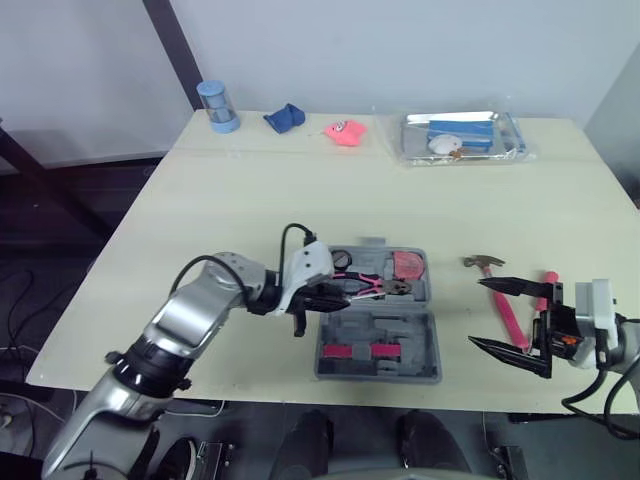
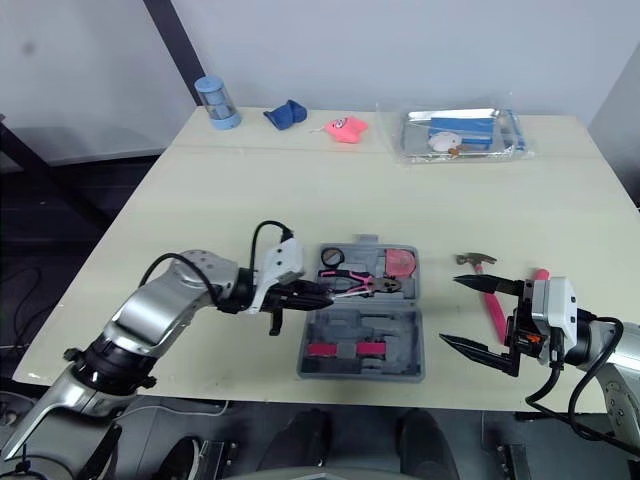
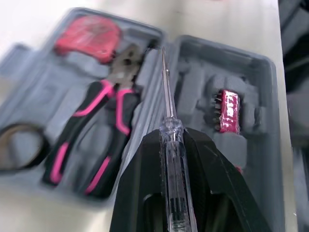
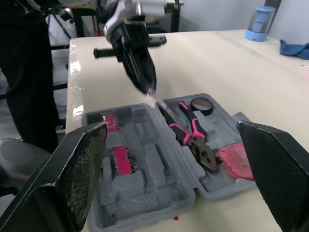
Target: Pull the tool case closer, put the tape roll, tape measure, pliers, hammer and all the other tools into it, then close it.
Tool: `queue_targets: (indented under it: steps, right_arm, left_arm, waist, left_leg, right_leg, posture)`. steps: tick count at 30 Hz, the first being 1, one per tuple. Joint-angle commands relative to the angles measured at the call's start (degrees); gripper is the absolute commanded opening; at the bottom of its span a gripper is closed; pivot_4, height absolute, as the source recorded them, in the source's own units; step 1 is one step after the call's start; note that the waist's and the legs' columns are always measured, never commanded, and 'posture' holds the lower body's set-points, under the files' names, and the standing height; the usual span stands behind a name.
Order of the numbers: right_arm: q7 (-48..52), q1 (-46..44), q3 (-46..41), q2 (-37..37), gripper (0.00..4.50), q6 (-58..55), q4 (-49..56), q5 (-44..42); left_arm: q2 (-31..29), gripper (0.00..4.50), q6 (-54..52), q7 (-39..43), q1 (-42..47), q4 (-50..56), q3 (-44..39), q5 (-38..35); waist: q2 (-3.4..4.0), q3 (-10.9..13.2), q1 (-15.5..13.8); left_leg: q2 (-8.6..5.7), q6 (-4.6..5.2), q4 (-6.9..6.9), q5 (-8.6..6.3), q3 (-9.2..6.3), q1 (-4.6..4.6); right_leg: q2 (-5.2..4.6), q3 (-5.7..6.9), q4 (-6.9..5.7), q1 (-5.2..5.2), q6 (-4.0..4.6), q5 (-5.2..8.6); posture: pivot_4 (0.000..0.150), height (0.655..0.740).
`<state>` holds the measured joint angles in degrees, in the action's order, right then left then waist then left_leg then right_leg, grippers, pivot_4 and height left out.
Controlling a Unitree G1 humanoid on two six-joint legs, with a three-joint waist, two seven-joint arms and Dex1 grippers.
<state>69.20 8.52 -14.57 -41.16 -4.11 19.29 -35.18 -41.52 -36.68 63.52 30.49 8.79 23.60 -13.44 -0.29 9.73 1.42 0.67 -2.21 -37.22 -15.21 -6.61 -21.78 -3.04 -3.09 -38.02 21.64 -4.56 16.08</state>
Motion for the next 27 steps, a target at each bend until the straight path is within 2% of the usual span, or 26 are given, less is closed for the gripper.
queue_targets:
  steps: [1, 6, 13, 27]
  right_arm:
    - [-1.23, 0.52, -1.59, 0.29, 4.50, 1.08, 2.22, -0.11]
    - [-2.92, 0.69, -1.13, 0.54, 4.50, 0.94, 3.20, 0.21]
    - [-4.23, 0.93, -0.78, 0.76, 4.50, 0.76, 4.14, 0.51]
    - [-4.75, 1.14, -0.38, 1.38, 4.50, 1.74, 4.05, 1.15]
  left_arm:
    - [0.45, 0.15, 0.76, 2.88, 2.16, -1.43, 2.21, 1.42]
    - [1.57, 0.15, 2.17, 4.83, 3.37, -3.26, 5.38, 4.35]
    - [3.82, 0.15, -2.57, 4.61, 6.13, -5.43, 7.67, 7.26]
    - [7.77, 0.15, -5.15, 4.28, 8.26, -7.52, 10.00, 9.90]
  waist:
    - [0.00, 0.00, 0.24]
    - [-0.01, 0.00, 0.51]
    - [-0.01, 0.01, 0.64]
    - [-0.01, 0.01, 0.70]
  left_leg:
    - [0.00, 0.00, 0.00, 0.00, 0.00, -0.01]
    - [0.00, 0.00, -0.02, 0.00, -0.01, -0.02]
    - [0.00, 0.01, -0.04, 0.00, -0.03, -0.03]
    - [-0.01, 0.01, -0.07, 0.00, -0.03, -0.03]
  right_leg:
    - [0.00, 0.00, -0.01, 0.00, 0.00, 0.00]
    - [-0.01, 0.01, -0.01, -0.01, 0.00, 0.00]
    - [-0.01, 0.01, -0.03, -0.01, 0.00, 0.00]
    - [-0.01, 0.01, -0.04, -0.01, -0.01, 0.00]
  posture:
    - [0.150, 0.7400]
    - [0.150, 0.7400]
    - [0.150, 0.7400]
    - [0.150, 0.7400]
